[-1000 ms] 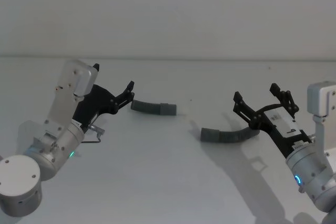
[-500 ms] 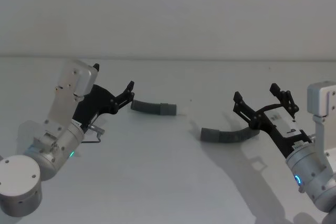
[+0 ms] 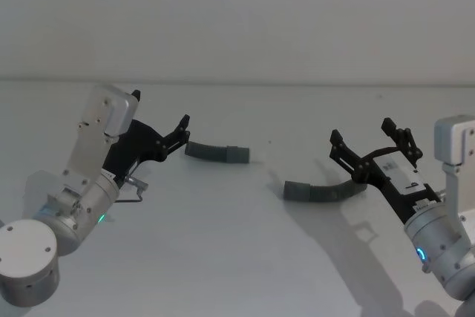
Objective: Use both hands to pick up one end of the pipe from the table, align the ends, and insert them.
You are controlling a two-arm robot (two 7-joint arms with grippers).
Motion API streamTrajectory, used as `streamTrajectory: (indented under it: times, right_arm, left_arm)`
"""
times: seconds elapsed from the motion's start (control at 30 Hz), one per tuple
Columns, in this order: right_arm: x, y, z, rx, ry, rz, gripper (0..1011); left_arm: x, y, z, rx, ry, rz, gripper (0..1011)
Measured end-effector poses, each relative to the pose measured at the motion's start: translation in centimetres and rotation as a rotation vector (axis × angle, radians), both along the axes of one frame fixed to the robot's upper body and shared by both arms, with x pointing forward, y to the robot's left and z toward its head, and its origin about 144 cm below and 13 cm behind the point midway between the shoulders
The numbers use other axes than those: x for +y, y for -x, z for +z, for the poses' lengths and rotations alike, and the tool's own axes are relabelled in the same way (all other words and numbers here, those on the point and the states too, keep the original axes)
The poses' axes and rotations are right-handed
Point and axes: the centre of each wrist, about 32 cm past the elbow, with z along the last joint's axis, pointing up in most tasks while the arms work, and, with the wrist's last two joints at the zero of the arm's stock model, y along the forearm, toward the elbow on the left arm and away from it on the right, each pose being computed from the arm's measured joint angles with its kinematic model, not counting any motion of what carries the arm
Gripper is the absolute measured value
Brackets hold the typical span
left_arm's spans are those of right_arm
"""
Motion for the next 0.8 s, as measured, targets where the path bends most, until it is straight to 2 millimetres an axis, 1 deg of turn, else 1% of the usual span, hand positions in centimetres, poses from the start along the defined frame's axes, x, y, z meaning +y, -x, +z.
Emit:
streamTrajectory:
  times: [0.37, 0.57, 0.8]
  right_arm:
    - [-0.1, -0.1, 0.1, -0.002, 0.006, 0.004, 1000]
    - [-0.7, -0.7, 0.5, -0.007, 0.046, 0.035, 1000]
    - [-1.8, -1.8, 0.9, -0.012, 0.121, 0.094, 1000]
  left_arm:
    - [0.0, -0.1, 0.1, -0.002, -0.003, -0.006, 1001]
    - [0.1, -0.5, 0.1, -0.007, -0.018, -0.046, 1001]
    - [0.2, -1.2, 0.2, -0.011, -0.052, -0.122, 1001]
